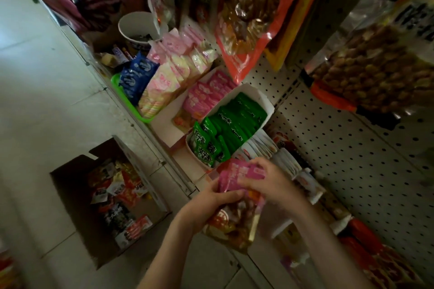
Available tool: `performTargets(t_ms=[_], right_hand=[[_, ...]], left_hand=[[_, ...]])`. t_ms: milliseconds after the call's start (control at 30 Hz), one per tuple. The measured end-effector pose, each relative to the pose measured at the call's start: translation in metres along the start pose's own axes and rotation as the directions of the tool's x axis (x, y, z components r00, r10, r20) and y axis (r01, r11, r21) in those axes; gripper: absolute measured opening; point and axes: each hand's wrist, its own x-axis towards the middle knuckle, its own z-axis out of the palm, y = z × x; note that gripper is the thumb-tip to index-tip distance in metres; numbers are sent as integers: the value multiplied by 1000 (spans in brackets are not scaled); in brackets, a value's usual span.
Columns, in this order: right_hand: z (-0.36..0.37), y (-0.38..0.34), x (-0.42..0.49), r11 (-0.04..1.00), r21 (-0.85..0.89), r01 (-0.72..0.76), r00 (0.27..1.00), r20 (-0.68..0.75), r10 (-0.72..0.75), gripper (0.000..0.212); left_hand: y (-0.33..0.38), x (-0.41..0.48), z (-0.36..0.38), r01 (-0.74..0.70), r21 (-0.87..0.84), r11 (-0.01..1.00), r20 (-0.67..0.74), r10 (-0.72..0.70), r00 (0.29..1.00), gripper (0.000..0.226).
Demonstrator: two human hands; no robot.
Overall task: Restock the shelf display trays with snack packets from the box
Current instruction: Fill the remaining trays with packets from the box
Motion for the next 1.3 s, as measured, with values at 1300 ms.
performTargets(t_ms=[1300], right_hand=[[112,-137,158,849,-512,128,872,-350,-343,41]], left_hand=[[103,-1,-171,-434,142,890,-590,428,684,35]])
